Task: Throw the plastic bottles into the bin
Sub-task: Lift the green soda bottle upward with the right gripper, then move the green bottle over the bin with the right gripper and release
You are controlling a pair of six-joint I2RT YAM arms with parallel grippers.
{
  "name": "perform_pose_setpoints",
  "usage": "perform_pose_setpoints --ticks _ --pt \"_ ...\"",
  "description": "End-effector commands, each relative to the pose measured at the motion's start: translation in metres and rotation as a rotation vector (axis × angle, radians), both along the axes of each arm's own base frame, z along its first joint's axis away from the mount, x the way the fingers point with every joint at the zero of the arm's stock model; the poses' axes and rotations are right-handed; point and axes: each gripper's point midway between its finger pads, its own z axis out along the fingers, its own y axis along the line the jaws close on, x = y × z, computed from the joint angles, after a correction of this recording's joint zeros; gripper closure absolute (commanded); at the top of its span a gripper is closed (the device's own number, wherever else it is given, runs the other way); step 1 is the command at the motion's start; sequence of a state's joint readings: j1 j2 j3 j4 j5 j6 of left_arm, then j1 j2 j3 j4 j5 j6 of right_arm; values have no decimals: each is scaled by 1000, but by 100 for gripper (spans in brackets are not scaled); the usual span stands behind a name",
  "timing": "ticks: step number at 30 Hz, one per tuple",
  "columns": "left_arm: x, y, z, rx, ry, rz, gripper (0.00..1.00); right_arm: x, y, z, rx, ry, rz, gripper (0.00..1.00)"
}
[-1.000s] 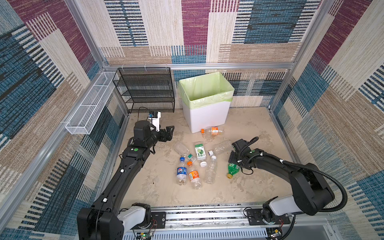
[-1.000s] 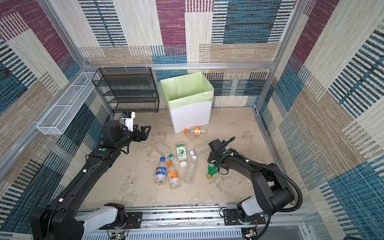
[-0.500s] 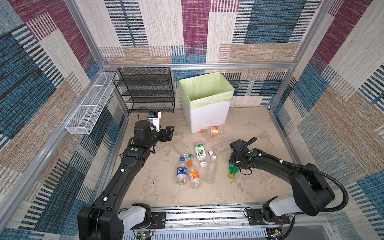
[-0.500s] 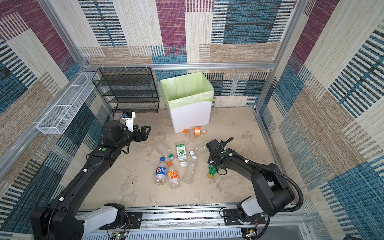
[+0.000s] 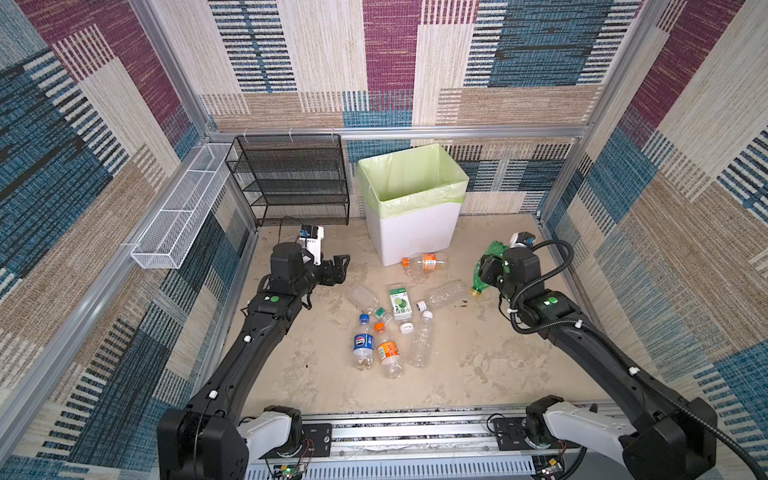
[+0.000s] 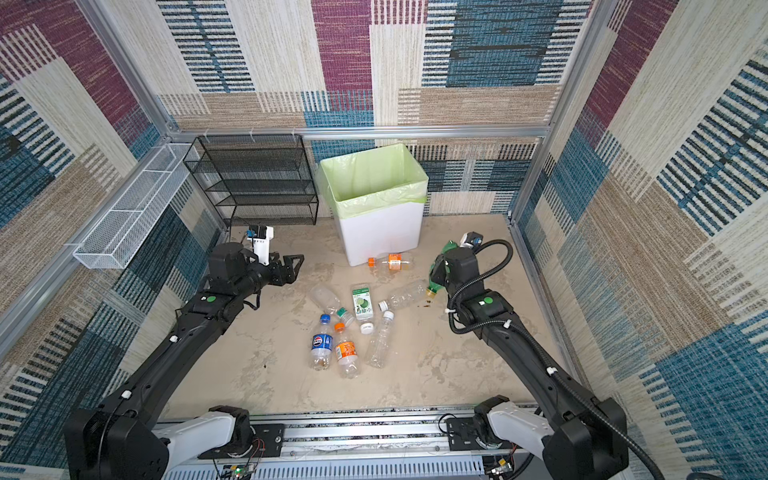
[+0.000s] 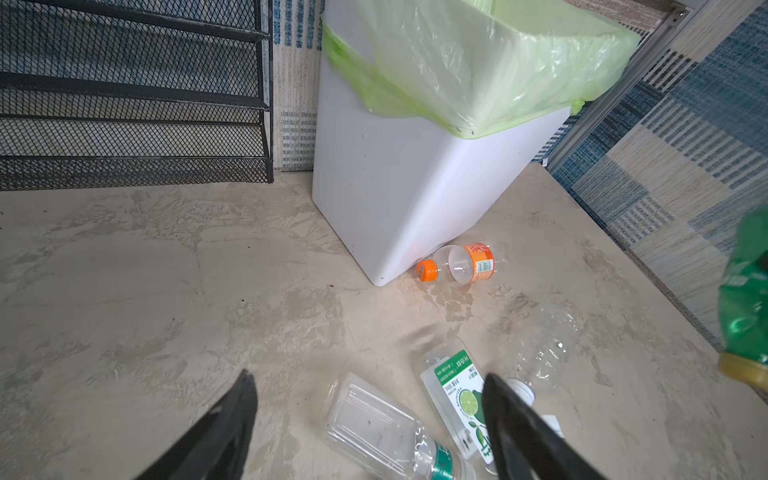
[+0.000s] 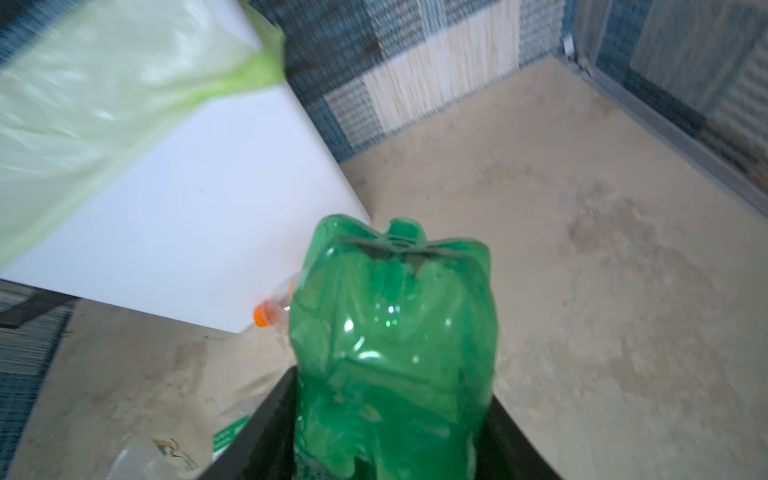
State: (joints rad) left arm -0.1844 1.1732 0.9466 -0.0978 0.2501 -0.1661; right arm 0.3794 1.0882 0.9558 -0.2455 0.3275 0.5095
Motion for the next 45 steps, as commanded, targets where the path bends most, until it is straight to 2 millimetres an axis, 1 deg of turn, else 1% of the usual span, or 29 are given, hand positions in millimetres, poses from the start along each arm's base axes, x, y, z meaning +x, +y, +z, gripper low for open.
perform_pose_setpoints --ticks 1,2,5,7,9,12,14,16,19,20,22,24,25,26,28,29,30,31,33,35,38,40,42,43,45 --pt "0 -7 13 -37 -44 -5 15 2 -8 105 -54 -380 -15 46" --pt "0 -8 15 -45 -44 -9 15 -5 -11 129 -60 -473 -19 46" --pt "-4 -11 15 -102 -16 -3 15 -29 -16 185 -86 -702 -21 47" --pt "-8 -11 10 -149 2 13 15 -46 -13 210 -127 -828 10 47" --pt "-13 -10 1 -196 22 37 15 -67 -10 233 -157 -956 41 47" --pt "-19 -8 -15 -258 63 77 15 -91 -9 257 -169 -1101 55 48" --pt "-25 -10 -28 -304 100 91 16 -100 -9 271 -178 -1173 49 49" --pt "-29 -13 -38 -334 128 101 16 -102 -6 281 -194 -1222 50 49" --pt "-35 -15 -48 -357 150 119 16 -97 9 290 -201 -1292 103 49" --pt "-37 -16 -50 -366 158 127 16 -92 15 293 -189 -1314 119 49" --pt "-39 -15 -53 -377 165 139 16 -72 26 299 -179 -1314 143 49" --pt "-41 -14 -57 -386 177 159 16 -39 40 305 -176 -1283 162 49" --pt "-42 -13 -59 -389 182 168 16 -13 53 307 -188 -1235 192 48" --pt "-42 -12 -61 -389 192 175 16 24 71 307 -208 -1144 242 46" --pt "-42 -11 -65 -380 212 186 16 89 106 296 -234 -947 352 41" --pt "-42 -11 -67 -372 225 192 16 113 119 287 -238 -863 394 36" --pt "-42 -11 -68 -364 234 195 16 134 132 274 -249 -783 441 29" --pt "-43 -10 -69 -358 239 196 16 151 139 262 -257 -706 466 23" --pt "-44 -9 -72 -351 246 203 16 171 145 249 -265 -618 484 8" --pt "-45 -9 -75 -338 252 202 15 179 142 246 -267 -578 464 0" --pt "-46 -8 -77 -318 260 199 14 175 130 254 -269 -590 427 1" --pt "-46 -8 -78 -299 263 194 13 165 121 262 -270 -623 406 1" --pt "-47 -9 -80 -276 272 183 12 153 111 264 -267 -653 377 1" --pt "-47 -9 -81 -268 279 184 12 146 105 264 -266 -663 360 1" --pt "-48 -9 -85 -260 303 188 12 132 91 257 -255 -672 326 1"
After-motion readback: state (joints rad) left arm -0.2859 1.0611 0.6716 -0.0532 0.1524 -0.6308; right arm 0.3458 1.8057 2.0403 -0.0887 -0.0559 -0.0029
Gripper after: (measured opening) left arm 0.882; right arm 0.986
